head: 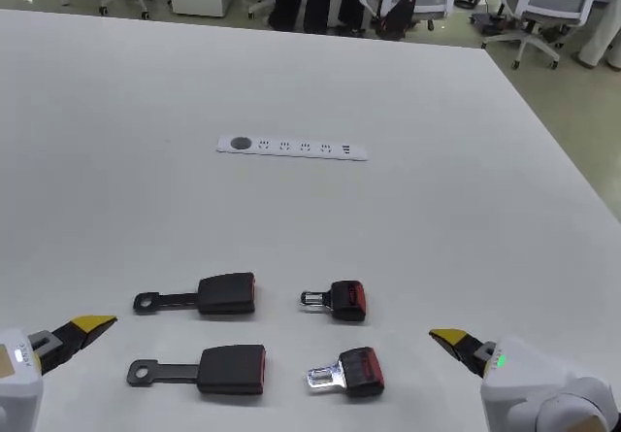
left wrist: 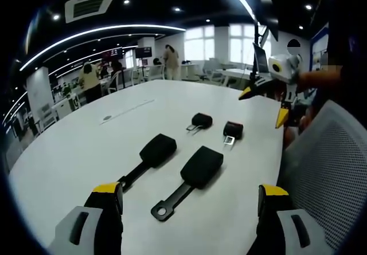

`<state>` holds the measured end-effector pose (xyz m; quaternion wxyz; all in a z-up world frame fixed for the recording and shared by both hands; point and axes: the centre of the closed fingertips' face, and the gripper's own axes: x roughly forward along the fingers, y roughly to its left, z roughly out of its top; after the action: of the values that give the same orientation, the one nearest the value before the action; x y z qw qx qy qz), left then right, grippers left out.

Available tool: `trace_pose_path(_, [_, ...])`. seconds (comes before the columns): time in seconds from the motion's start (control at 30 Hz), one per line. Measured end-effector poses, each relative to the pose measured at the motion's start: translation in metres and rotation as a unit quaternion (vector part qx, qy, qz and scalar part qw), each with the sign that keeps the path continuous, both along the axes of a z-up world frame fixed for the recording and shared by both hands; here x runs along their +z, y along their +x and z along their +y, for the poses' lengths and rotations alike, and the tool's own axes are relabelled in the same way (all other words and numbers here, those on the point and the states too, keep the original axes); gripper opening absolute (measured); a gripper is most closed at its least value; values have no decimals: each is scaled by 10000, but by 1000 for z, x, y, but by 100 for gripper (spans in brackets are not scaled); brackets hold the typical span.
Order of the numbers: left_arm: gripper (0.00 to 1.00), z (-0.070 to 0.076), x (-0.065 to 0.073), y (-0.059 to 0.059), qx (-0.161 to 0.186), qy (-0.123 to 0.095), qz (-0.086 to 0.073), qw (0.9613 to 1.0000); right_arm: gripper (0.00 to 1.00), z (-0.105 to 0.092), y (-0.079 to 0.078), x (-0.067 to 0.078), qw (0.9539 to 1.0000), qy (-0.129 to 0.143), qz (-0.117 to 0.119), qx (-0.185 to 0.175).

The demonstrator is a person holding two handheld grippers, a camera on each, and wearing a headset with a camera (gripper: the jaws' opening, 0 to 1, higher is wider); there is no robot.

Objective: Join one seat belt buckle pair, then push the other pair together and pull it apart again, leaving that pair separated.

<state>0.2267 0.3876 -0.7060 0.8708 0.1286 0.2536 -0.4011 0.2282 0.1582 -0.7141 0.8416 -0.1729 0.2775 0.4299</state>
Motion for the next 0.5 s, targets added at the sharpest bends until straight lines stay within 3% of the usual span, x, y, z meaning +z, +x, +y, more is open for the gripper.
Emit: trace_pose_path(0.5, [100,-4,2,-1,-35,24,7,10000,95,0,0,0,10000,-10,3,-4])
